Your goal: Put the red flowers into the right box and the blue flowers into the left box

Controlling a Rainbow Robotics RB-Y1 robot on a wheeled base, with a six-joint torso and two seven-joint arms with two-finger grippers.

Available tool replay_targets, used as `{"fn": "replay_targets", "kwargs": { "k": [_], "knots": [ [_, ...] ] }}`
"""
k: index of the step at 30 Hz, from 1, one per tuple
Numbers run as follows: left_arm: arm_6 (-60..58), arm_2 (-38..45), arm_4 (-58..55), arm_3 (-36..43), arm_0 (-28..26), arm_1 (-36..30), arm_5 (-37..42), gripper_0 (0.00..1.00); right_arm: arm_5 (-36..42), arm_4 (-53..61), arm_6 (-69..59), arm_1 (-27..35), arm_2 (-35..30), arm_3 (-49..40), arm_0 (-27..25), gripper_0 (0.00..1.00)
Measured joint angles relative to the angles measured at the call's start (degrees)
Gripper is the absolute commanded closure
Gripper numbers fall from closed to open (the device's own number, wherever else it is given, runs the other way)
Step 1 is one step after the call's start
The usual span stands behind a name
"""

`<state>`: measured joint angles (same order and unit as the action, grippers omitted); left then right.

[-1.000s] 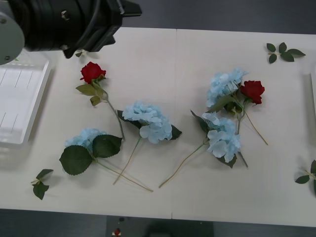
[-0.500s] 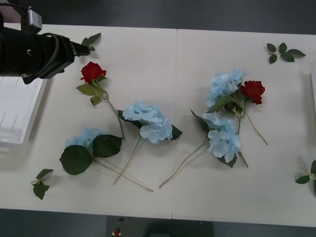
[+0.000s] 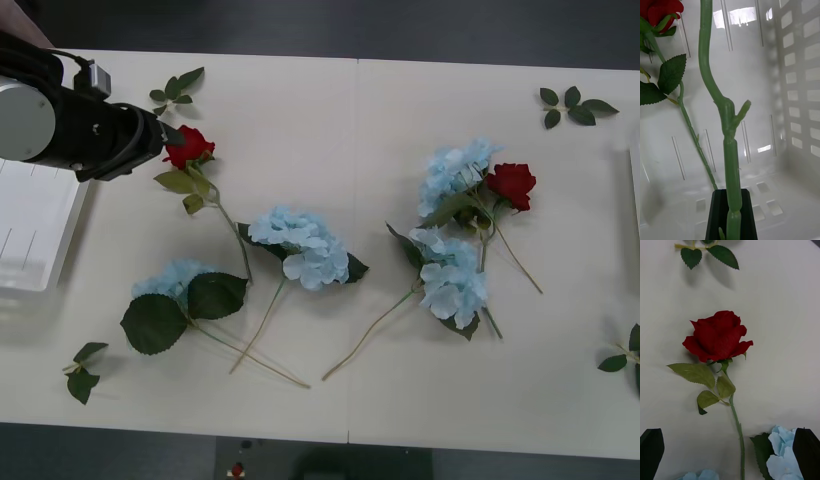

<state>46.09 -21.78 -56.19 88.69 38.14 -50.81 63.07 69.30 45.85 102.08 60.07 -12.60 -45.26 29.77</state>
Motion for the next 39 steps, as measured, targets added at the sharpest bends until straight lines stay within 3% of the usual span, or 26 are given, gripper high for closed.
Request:
{"fn": "replay_targets", "kwargs": {
  "k": [1,2,3,4,5,14,22,27,33,39],
  "knots": [
    [0.0,-0.5,0.2,-0.9,0.3,0.5,0.0,0.0,-0.5,-0.2,-0.5,-0.5,-0.5,0.1,0.0,0.67],
    [0.0,-1.1,0.3,-1.8,0.6,1.0,0.0,0.0,-0.8,-0.5,-0.6,-1.0,-1.0,0.1,0.0,0.31],
    [0.0,-1.8,0.3,-2.8,0.9,1.5,0.0,0.0,-1.0,-0.8,-0.6,-1.3,-1.2,0.1,0.0,0.13],
    [0.0,-2.5,0.3,-3.6,1.3,1.9,0.0,0.0,-1.2,-1.0,-0.6,-1.6,-1.3,0.1,0.0,0.13],
    [0.0,-3.4,0.4,-4.7,1.7,2.3,0.0,0.0,-1.4,-1.3,-0.6,-1.7,-1.3,0.1,0.0,0.0],
    [0.0,-7.7,1.8,-14.1,5.3,8.0,-0.3,0.0,0.1,-1.5,-0.6,-1.7,-1.0,-0.3,0.0,0.0],
    [0.0,-10.2,2.6,-22.6,9.5,12.4,-4.7,0.0,14.8,5.4,-0.6,-1.7,-6.6,-9.8,0.0,0.0],
    [-0.1,-14.3,3.0,-27.6,12.2,13.6,-8.3,0.0,21.2,11.1,-0.6,-2.2,-6.3,-17.0,0.0,0.0],
    [-0.1,-15.1,3.6,-31.8,14.0,15.1,-8.9,0.0,26.6,11.2,2.1,-8.2,-7.7,-26.9,0.0,0.0],
    [-0.1,-16.8,5.5,-32.7,14.4,15.5,-11.3,0.0,27.0,11.9,13.9,-14.6,-9.6,-31.4,0.0,0.0]
  ]
}}
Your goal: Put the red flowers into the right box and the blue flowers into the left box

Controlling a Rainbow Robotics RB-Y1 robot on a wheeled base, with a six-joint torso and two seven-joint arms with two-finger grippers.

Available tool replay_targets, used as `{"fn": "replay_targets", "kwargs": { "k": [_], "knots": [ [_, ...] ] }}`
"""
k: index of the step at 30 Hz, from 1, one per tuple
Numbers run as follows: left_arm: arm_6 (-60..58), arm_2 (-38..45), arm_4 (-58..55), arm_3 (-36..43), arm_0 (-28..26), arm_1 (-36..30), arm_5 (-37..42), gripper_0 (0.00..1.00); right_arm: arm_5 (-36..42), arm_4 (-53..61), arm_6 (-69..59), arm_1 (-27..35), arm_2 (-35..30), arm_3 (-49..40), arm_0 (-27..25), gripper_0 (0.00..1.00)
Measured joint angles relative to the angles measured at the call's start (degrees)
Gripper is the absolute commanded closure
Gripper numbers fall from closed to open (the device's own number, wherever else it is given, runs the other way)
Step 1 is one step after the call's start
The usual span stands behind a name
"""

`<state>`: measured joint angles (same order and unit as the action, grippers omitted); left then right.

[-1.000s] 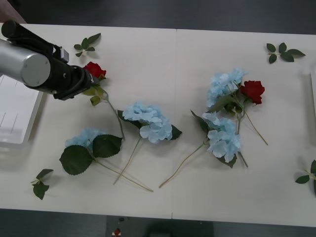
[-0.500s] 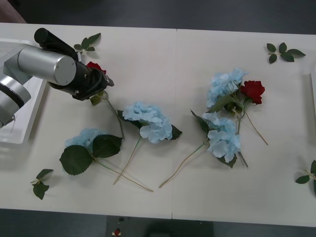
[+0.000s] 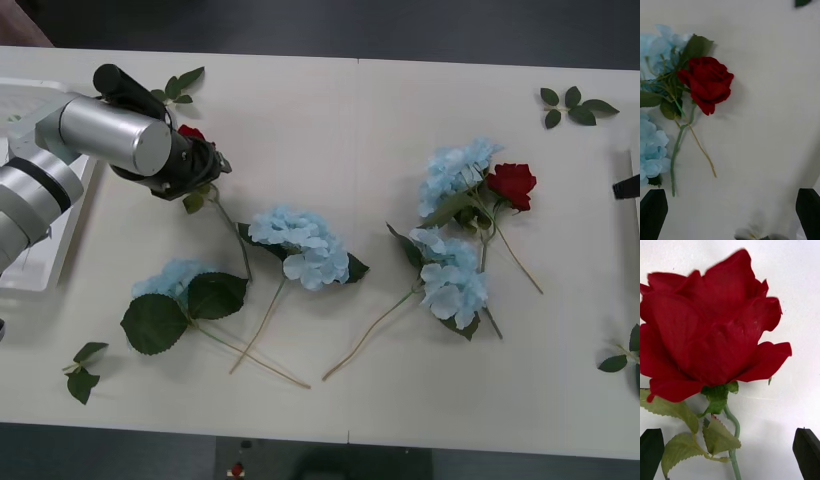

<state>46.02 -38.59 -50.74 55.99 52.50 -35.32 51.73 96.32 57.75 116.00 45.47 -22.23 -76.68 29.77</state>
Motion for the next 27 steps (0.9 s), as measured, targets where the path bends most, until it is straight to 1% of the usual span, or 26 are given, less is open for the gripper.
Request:
{"fn": "replay_targets", "kwargs": {
  "k": [2,7,14,20,24,27],
  "knots": [
    [0.0,-1.9,0.7,0.0,0.1,0.0,-0.5,0.0,0.0,0.8,3.1,-1.7,0.0,-0.7,0.0,0.0],
    [0.0,-4.9,1.9,0.0,0.1,0.0,-0.6,0.0,0.0,0.8,5.4,-5.9,0.1,-1.7,0.0,0.0],
    [0.0,-5.2,3.3,0.0,0.1,0.0,-1.7,0.0,-0.2,0.2,7.1,-9.9,3.8,-1.7,0.0,0.0],
    [0.0,-5.2,4.6,0.0,0.1,0.0,-2.4,0.0,-4.0,-4.2,7.1,-12.9,7.0,-1.7,0.0,0.0],
    [0.0,-5.2,5.0,0.0,0.1,0.0,-2.4,0.0,-5.0,-7.4,7.1,-14.9,7.9,-1.7,0.0,0.0],
    [0.0,-5.2,5.9,0.0,0.1,0.0,-2.4,0.14,-5.1,-9.1,7.1,-16.2,7.9,-1.7,0.0,0.0]
  ]
}}
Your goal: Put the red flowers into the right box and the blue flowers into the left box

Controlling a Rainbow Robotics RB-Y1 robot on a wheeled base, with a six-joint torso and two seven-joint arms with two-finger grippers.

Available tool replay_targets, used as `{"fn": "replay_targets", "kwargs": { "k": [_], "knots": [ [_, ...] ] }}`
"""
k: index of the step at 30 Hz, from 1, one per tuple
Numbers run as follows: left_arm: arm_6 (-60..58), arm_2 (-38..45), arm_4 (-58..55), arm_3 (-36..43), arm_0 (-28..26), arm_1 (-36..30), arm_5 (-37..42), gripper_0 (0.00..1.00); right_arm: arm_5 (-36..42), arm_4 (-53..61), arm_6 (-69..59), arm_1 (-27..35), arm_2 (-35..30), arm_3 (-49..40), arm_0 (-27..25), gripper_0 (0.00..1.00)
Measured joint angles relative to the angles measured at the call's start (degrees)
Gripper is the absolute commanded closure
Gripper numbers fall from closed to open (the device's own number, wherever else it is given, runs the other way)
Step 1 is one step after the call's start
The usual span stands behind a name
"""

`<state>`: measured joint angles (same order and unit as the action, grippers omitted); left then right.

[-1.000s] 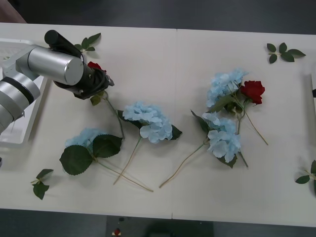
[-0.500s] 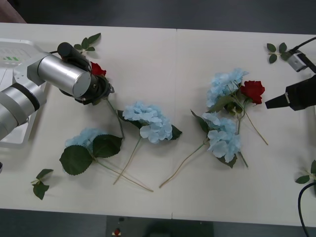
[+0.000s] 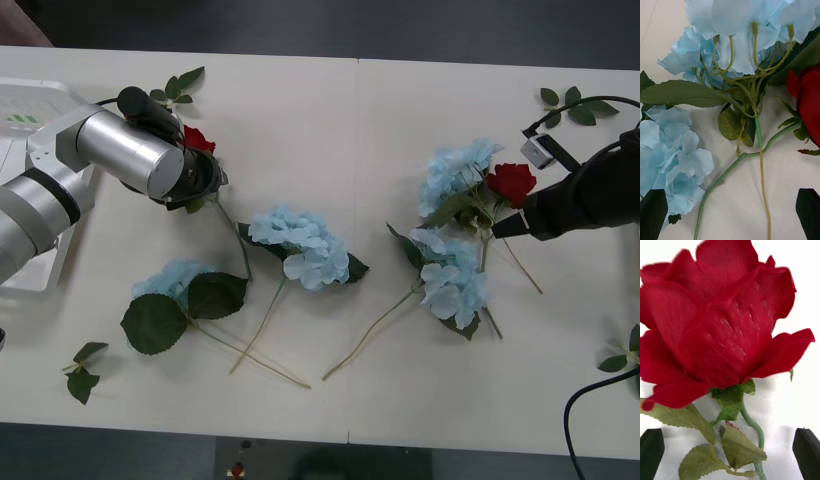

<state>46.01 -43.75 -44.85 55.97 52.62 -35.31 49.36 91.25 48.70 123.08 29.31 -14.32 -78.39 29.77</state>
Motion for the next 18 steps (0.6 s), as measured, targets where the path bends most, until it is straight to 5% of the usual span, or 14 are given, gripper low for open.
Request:
{"fn": "replay_targets", "kwargs": {
  "k": [3,6,15,18],
  "knots": [
    [0.0,0.0,0.1,0.0,0.0,0.0,0.0,0.3,-1.1,-2.1,0.0,-1.1,0.0,0.0,0.0,0.0],
    [0.0,0.0,0.1,0.0,0.0,0.0,0.0,0.62,-2.3,-3.9,0.0,-1.8,0.0,0.0,0.0,0.0],
    [0.0,-2.2,1.6,0.0,0.0,0.0,-2.2,0.99,-10.4,-4.4,0.0,-2.1,4.4,3.8,0.0,0.0],
    [0.0,-2.9,1.6,0.0,0.0,0.0,-2.2,1.0,-11.9,-4.4,0.0,-2.1,5.6,5.0,0.0,0.0]
  ]
}}
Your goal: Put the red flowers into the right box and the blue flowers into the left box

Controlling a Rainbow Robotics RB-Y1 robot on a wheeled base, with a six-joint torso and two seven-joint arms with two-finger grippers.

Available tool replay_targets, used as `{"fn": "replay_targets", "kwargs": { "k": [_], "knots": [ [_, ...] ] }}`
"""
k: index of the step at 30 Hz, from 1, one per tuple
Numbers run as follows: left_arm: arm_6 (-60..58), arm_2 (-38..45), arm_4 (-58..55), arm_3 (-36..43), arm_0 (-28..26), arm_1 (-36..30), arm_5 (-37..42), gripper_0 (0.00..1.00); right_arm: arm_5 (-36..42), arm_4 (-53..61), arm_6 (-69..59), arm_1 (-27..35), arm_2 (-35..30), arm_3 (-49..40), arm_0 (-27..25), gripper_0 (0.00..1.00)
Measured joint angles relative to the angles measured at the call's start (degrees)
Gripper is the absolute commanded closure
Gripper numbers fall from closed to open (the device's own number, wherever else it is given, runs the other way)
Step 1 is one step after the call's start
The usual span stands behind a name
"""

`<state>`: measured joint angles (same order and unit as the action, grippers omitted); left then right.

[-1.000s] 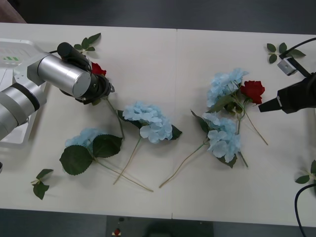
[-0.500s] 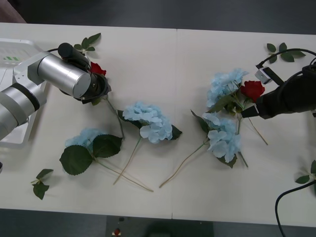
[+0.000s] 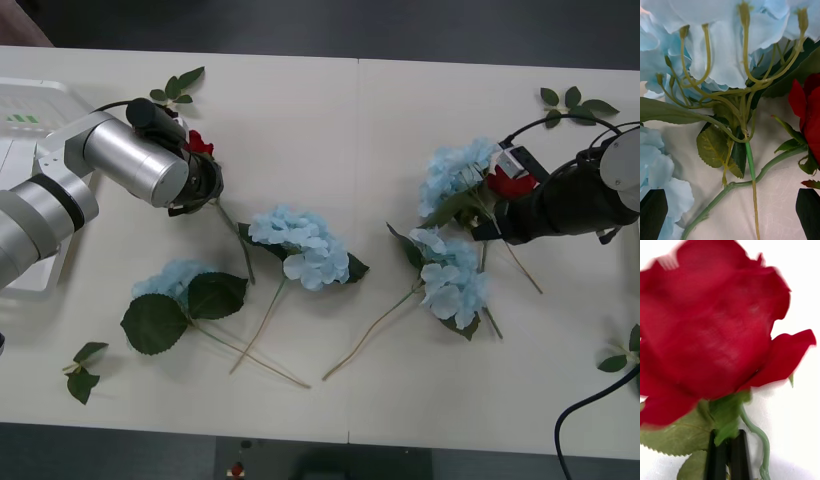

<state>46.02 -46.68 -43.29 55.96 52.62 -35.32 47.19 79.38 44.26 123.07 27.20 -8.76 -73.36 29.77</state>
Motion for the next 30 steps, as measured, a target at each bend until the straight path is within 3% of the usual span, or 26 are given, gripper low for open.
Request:
{"fn": "replay_targets", "kwargs": {
  "k": [15,16,18,20,22,30],
  "knots": [
    [0.0,0.0,-0.1,1.9,0.0,-1.3,0.0,1.0,-5.6,0.1,0.0,0.0,3.1,4.0,0.0,0.03],
    [0.0,0.0,-0.5,3.6,0.0,-2.3,0.0,1.0,-5.6,0.1,0.0,0.0,3.5,4.2,0.0,0.16],
    [0.0,0.0,-2.3,7.5,0.0,-4.8,0.0,1.0,-5.6,0.1,0.0,0.0,3.8,4.3,0.0,0.57],
    [0.0,0.0,-5.0,12.7,0.0,-7.8,0.0,1.0,-5.6,0.2,0.0,0.0,3.8,4.3,0.0,0.89],
    [0.0,0.1,-6.8,17.0,0.1,-10.4,0.0,1.0,-5.6,0.2,0.0,0.0,3.8,4.3,0.0,1.0],
    [0.3,5.0,-11.9,28.6,0.1,-14.9,0.0,1.0,-5.6,1.0,0.0,0.0,3.8,4.3,0.0,1.0]
  ]
}}
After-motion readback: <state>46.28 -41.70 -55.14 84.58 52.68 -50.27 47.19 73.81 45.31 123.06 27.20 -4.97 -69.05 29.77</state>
